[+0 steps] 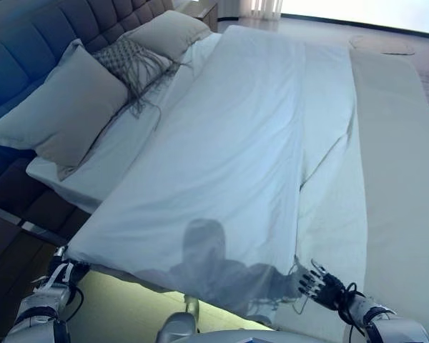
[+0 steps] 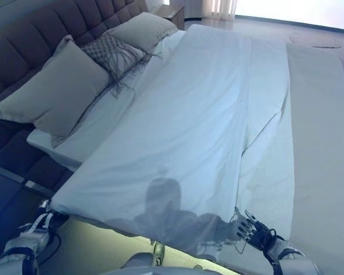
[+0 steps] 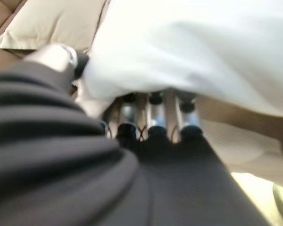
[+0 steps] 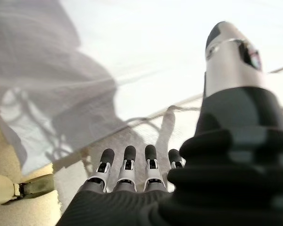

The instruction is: Make the bed neatly

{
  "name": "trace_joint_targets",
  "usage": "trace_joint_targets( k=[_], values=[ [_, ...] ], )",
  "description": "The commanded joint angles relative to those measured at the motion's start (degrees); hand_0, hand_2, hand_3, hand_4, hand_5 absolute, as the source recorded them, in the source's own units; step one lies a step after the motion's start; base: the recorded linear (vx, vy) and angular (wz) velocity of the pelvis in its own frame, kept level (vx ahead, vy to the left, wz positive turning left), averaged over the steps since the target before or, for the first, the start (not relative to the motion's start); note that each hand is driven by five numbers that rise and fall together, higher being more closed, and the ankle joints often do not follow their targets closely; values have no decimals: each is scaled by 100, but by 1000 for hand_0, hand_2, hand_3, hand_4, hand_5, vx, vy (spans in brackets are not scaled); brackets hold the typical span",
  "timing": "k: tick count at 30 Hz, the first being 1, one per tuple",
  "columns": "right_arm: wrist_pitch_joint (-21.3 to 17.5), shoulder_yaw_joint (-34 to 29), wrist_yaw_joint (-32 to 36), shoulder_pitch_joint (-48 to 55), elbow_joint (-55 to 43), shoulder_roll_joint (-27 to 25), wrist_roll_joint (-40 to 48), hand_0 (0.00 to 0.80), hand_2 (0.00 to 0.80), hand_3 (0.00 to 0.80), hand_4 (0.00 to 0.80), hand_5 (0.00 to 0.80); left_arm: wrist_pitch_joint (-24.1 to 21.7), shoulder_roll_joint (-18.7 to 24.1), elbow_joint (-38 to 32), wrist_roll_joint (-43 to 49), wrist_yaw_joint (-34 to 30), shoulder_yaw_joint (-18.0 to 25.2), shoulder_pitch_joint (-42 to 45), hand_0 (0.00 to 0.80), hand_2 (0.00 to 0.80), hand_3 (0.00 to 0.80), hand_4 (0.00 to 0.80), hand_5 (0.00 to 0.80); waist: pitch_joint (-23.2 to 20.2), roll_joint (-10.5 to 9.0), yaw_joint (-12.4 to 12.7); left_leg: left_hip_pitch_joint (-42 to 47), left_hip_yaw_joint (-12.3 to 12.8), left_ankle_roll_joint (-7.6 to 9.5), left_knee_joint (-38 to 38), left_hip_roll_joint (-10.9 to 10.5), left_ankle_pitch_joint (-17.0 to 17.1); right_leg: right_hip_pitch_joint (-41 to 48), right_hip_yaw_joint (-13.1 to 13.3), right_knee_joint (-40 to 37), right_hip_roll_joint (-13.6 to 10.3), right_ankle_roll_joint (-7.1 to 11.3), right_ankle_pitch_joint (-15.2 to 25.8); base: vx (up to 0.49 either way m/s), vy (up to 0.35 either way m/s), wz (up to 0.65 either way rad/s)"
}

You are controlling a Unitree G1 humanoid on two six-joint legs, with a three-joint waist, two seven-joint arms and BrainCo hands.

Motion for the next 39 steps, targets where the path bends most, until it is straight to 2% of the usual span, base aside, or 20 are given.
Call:
trace_joint_targets(
  k=[1, 2, 4, 6, 7, 10, 11, 12, 13, 15, 17, 19, 20, 21, 23, 25, 28, 31, 35, 39],
  values=[
    [35, -311, 9, 312, 106, -106, 166, 0, 0, 0, 0, 0, -815, 921, -50, -311, 219, 812, 791, 800, 800, 800, 800, 800, -144, 44, 129, 18, 630, -89, 1032, 712, -55, -114, -149, 851, -441, 592, -103, -131, 311, -16],
    [40, -362, -19, 348, 94, -132, 178, 0, 0, 0, 0, 0, -848, 892, -39, -318, 221, 844, 822, 800, 800, 800, 800, 800, -136, 65, 79, 92, 552, -151, 1119, 894, 49, -154, -136, 981, -517, 574, -165, -117, 310, -20],
    [73, -420, -72, 356, 51, -197, 170, 0, 0, 0, 0, 0, -872, 833, 5, -271, 76, 870, 890, 800, 800, 800, 800, 800, -137, 142, -27, 301, 360, -216, 1177, 1110, 135, -301, -45, 1254, -663, 563, -271, -134, 433, -7],
    [72, -427, -125, 345, 31, -222, 205, 0, 0, 0, 0, 0, -910, 759, -2, -253, -18, 751, 862, 800, 800, 800, 800, 800, -165, 254, -104, 510, 179, -221, 1023, 1087, 69, -436, 80, 1378, -763, 595, -256, -154, 503, -6],
    [57, -404, -180, 324, 54, -224, 289, 0, 0, 0, 0, 0, -913, 746, -2, -276, -77, 643, 817, 800, 800, 800, 800, 800, -167, 338, -134, 669, 61, -199, 825, 943, -168, -459, 192, 1394, -837, 683, -238, -173, 508, -13],
    [47, -419, -203, 316, 136, -203, 383, 0, 0, 0, 0, 0, -765, 851, -72, -312, -77, 426, 673, 800, 800, 800, 800, 800, -199, 507, -198, 888, 105, -66, 270, 580, -705, -548, 291, 1208, -1082, 971, 153, -175, 446, 14],
    [46, -422, -164, 323, 146, -191, 365, 0, 0, 0, 0, 0, -714, 901, -75, -313, -90, 378, 637, 800, 800, 800, 800, 800, -192, 529, -188, 937, 113, -35, 152, 501, -757, -550, 320, 1131, -1138, 1033, 273, -192, 402, 30],
    [40, -398, -74, 338, 141, -152, 353, 0, 0, 0, 0, 0, -598, 1037, -87, -306, -112, 295, 563, 800, 800, 800, 800, 800, -183, 573, -185, 988, 90, 11, -54, 343, -820, -591, 362, 944, -1243, 1135, 562, -148, 290, 30],
    [35, -388, -50, 345, 132, -131, 360, 0, 0, 0, 0, 0, -542, 1096, -90, -297, -137, 262, 530, 800, 800, 800, 800, 800, -182, 578, -171, 1006, 91, 35, -125, 289, -817, -595, 376, 840, -1274, 1172, 681, -217, 366, 27],
    [-15, -276, -30, 333, 85, -69, 448, 0, 0, 0, 0, 0, -260, 1499, 53, -299, -123, 126, 348, 800, 800, 800, 800, 800, -194, 635, -165, 1026, 185, 105, -366, 95, -854, -772, 274, 357, -1492, 1366, 1313, -209, 299, 10],
    [7, -256, -89, 323, 73, -9, 503, 0, 0, 0, 0, 0, -149, 1784, 221, -366, -148, 126, 252, 800, 800, 800, 800, 800, -212, 634, -156, 966, 292, 166, -366, -6, -900, -957, 160, 321, -1550, 1445, 1666, -225, 237, -6],
    [67, -235, -52, 355, 80, 55, 479, 0, 0, 0, 0, 0, -122, 1956, 276, -292, -199, 248, 293, 800, 800, 800, 800, 800, -218, 680, -71, 918, 443, 269, -366, -23, -849, -975, 38, 1098, -1423, 1376, 1416, -267, 246, -6],
    [103, -183, 63, 387, 71, 86, 428, 0, 0, 0, 0, 0, -175, 2006, 255, -281, -211, 319, 335, 800, 800, 800, 800, 800, -233, 714, -19, 838, 494, 341, -366, -28, -734, -953, 24, 1660, -1250, 1265, 1158, -239, 191, -2],
    [117, -139, 100, 383, 56, 90, 460, 0, 0, 0, 0, 0, -243, 2001, 241, -291, -229, 356, 373, 800, 800, 800, 800, 800, -250, 695, 28, 773, 510, 373, -366, -43, -685, -897, 28, 1797, -1135, 1177, 935, -219, 136, -7],
    [85, -86, 88, 347, 54, 112, 537, 0, 0, 0, 0, 0, -402, 1973, 261, -282, -265, 446, 441, 800, 800, 800, 800, 800, -316, 557, 192, 615, 574, 401, -307, -119, -661, -440, -95, 1374, -988, 1088, 667, -129, 24, -13],
    [59, -92, 1, 322, 100, 111, 585, 0, 0, 0, 0, 0, -473, 1968, 224, -233, -178, 602, 502, 800, 800, 800, 800, 800, -386, 419, 314, 556, 542, 396, -294, -207, -661, -202, -110, 839, -934, 1130, 742, -69, 21, -23],
    [116, -157, -24, 280, 98, 11, 582, 0, 0, 0, 0, 0, -172, 2268, 278, -121, -186, 917, 670, 800, 800, 800, 800, 800, -393, 405, 361, 622, 518, 388, -334, -197, -694, -240, -153, 748, -937, 1155, 797, -59, 67, -5],
    [144, -172, -39, 315, 112, 27, 540, 0, 0, 0, 0, 0, 19, 2342, 364, -133, -224, 1040, 759, 800, 800, 800, 800, 800, -401, 386, 386, 670, 456, 404, -364, -213, -736, -207, -178, 666, -900, 1161, 751, -24, 27, 1],
    [108, -222, -49, 345, 158, 78, 590, 0, 0, 0, 0, 0, 42, 2018, 286, -75, -222, 922, 771, 800, 800, 800, 800, 800, -422, 311, 410, 666, 356, 425, -366, -237, -744, -269, -191, 669, -899, 1178, 827, -20, -8, 13],
    [51, -279, -19, 330, 190, 155, 509, 0, 0, 0, 0, 0, -83, 1457, 326, -12, -271, 807, 857, 800, 800, 800, 800, 800, -408, 241, 422, 726, 313, 453, -366, -237, -771, -292, -171, 697, -877, 1170, 796, 4, -2, 4]
  ],
)
